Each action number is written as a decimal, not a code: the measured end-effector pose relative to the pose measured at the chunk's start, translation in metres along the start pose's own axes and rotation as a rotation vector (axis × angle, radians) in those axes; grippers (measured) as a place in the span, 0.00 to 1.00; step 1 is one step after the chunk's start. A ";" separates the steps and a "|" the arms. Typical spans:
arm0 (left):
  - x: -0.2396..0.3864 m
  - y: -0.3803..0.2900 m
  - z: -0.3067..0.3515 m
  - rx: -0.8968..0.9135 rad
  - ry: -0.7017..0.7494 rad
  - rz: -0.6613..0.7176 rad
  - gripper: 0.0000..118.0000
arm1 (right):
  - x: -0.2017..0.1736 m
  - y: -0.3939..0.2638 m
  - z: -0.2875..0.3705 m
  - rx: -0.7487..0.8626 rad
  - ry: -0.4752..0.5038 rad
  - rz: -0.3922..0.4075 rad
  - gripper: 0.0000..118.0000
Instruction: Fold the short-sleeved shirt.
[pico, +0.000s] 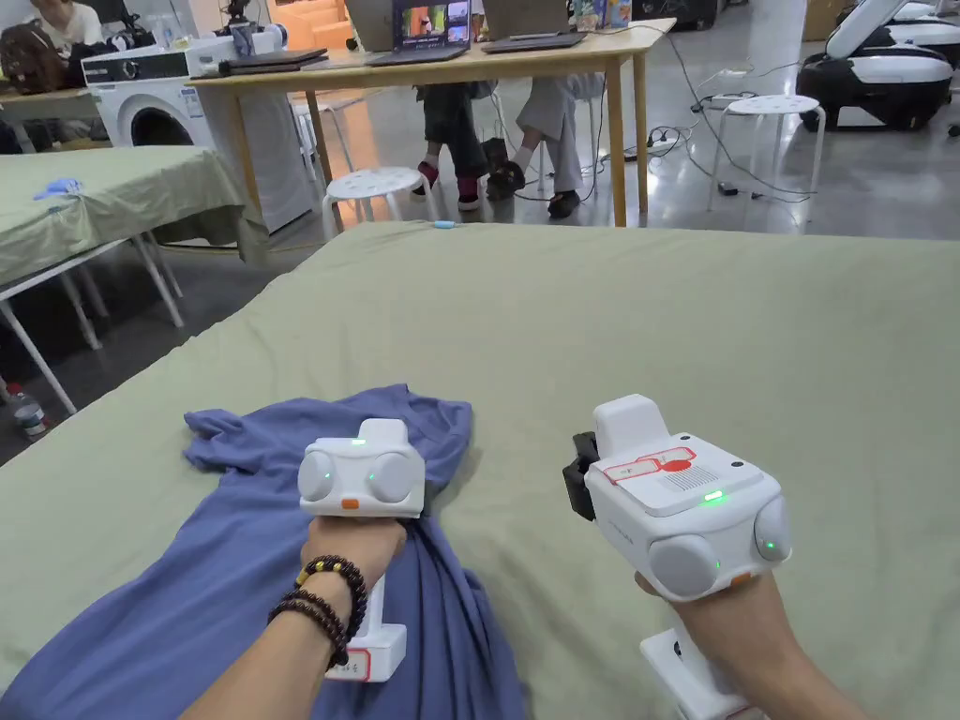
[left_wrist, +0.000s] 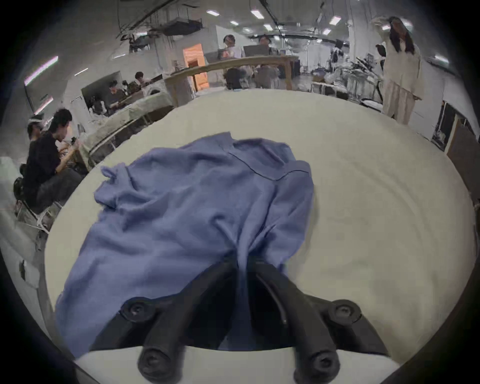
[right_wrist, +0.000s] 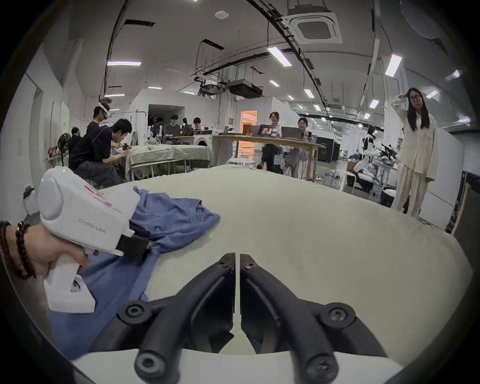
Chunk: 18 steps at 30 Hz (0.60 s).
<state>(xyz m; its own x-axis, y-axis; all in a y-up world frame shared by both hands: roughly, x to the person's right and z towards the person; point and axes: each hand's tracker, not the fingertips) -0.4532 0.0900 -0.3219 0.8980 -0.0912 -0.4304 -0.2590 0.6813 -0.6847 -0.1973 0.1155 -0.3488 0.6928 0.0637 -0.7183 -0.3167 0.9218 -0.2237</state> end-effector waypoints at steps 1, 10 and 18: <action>0.000 -0.003 0.008 0.017 -0.016 0.012 0.03 | 0.004 0.000 0.004 0.001 -0.009 0.002 0.04; 0.054 0.041 0.073 0.230 -0.092 -0.090 0.03 | 0.076 -0.011 0.079 0.016 -0.164 -0.026 0.05; 0.271 0.056 0.185 0.408 -0.531 -0.354 0.03 | 0.184 -0.029 0.219 0.028 -0.460 -0.091 0.05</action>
<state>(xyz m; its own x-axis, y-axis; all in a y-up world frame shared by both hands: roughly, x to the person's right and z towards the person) -0.1580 0.2378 -0.3679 0.9805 -0.0628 0.1862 0.1360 0.9007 -0.4126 0.0812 0.1843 -0.3304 0.9342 0.1388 -0.3287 -0.2277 0.9412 -0.2497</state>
